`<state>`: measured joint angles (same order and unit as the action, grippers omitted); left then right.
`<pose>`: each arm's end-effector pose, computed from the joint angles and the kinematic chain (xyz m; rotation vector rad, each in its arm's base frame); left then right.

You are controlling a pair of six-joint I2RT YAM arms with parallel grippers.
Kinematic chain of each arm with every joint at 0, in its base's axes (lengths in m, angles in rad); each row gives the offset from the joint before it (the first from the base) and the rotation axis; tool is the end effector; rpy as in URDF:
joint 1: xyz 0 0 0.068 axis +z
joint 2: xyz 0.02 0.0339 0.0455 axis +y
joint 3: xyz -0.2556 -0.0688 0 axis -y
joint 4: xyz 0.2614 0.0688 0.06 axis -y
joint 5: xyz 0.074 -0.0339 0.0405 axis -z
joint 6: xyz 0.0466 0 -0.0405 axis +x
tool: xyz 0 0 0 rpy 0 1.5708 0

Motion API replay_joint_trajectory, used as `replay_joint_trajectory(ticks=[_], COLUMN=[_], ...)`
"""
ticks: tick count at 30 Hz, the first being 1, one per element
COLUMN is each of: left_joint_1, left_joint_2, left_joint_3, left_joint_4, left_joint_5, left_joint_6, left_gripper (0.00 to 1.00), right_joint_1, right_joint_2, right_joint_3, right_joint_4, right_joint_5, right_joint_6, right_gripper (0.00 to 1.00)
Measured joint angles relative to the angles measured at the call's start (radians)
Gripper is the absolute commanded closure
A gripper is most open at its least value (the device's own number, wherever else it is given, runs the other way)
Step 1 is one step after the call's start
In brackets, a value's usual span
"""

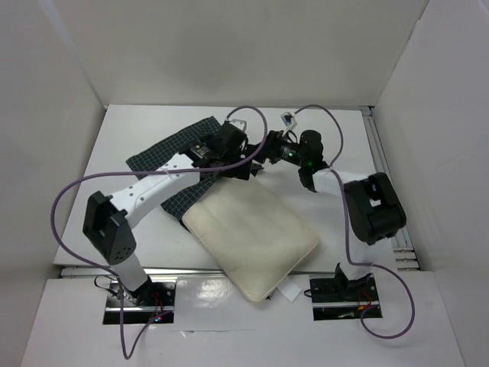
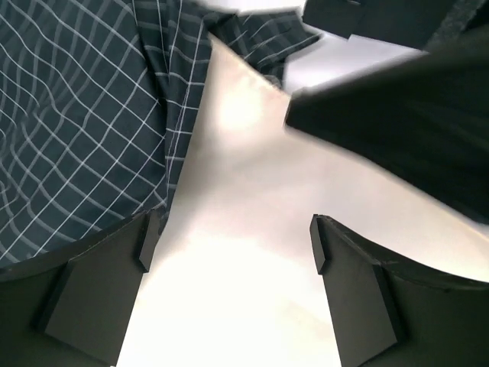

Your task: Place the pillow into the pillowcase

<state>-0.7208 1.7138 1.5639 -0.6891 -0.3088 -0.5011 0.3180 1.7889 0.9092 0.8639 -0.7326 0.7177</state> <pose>0.3121 -0.2553 0.2987 0.1191 2.3663 -0.2183 0.3671 0.1537 0.1981 -0.2832 1.7415 1.3544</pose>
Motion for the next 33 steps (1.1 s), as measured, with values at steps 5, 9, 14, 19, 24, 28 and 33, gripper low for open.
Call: replay_joint_trajectory(ticks=[5,9,14,19,24,28,33], left_joint_1=[-0.026,-0.079,-0.122,-0.102,-0.001,0.053,0.056], left_joint_2=[-0.08,-0.006,0.129,0.234,0.271,0.265,0.211], left_joint_3=[-0.018,-0.018,-0.045,-0.023,0.03,0.023,-0.026], left_joint_4=[0.013,-0.011,-0.013,-0.013,-0.014,0.007,0.045], left_joint_5=[0.015,0.018,0.06,0.077,0.166,0.177,0.164], left_joint_6=[0.0,-0.009,-0.041,-0.067,-0.095,-0.097,-0.045], left_gripper=[0.0,0.0,0.09,0.39,1.0,1.0,1.0], right_joint_1=[-0.027,-0.068,-0.079,-0.087,-0.09,-0.09,-0.083], right_joint_2=[-0.151,-0.154,-0.152,-0.128,-0.08,0.056,0.216], right_joint_3=[0.013,0.001,-0.056,-0.066,-0.049,0.11,0.317], right_joint_4=[-0.342,-0.601,-0.769,-0.827,-0.823,-0.834,-0.78], right_joint_5=[0.09,0.162,0.205,0.185,0.178,0.196,0.186], right_joint_6=[-0.137,-0.199,-0.24,-0.273,-0.3,-0.325,-0.402], right_gripper=[0.09,0.14,0.17,0.17,0.17,0.17,0.16])
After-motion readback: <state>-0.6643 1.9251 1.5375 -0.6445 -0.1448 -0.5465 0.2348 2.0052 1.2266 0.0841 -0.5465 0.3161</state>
